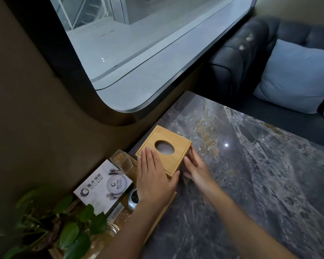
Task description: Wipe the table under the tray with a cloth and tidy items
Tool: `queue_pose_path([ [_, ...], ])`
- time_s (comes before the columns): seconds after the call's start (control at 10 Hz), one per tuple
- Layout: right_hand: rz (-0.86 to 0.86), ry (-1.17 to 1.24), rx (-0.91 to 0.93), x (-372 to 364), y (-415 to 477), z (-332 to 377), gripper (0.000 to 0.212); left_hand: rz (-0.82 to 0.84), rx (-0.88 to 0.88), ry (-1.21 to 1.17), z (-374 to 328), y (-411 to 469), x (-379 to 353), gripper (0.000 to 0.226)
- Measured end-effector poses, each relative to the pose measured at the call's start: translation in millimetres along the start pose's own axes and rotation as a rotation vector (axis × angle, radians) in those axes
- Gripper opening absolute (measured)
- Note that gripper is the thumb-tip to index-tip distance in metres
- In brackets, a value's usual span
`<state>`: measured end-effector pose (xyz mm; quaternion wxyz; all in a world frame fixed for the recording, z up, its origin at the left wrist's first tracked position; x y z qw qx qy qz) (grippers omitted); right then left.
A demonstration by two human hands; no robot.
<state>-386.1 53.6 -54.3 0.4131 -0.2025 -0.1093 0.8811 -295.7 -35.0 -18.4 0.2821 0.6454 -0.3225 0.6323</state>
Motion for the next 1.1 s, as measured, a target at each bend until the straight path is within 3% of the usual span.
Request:
queue_pose_path([
  [0.2, 0.007, -0.04, 0.02, -21, 16, -3, 0.057, 0.035, 0.064, -0.029, 17, 11, 8, 0.084],
  [0.6, -0.004, -0.213, 0.019, -37, 37, 1, 0.058, 0.099, 0.127, 0.024, 30, 31, 4, 0.081],
  [0.8, -0.028, -0.158, -0.01, -32, 36, 1, 0.056, 0.068, 0.135, 0.004, 32, 32, 4, 0.081],
  [1.0, -0.099, -0.403, -0.046, -10, 31, 11, 0.04, 0.087, 0.12, -0.019, 34, 33, 8, 0.082],
  [1.1, -0.163, -0.559, -0.019, 12, 27, 31, 0.041, 0.026, 0.066, -0.022, 27, 34, 26, 0.07],
])
Point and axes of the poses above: each hand's wrist, its own y-axis towards the middle knuckle, its own x-axis out of the back of the hand, z = x × y, the point moved 9 cm from there along y, towards the middle knuckle, and after that the axes turned 12 degrees about y, right-handed, at the moved point
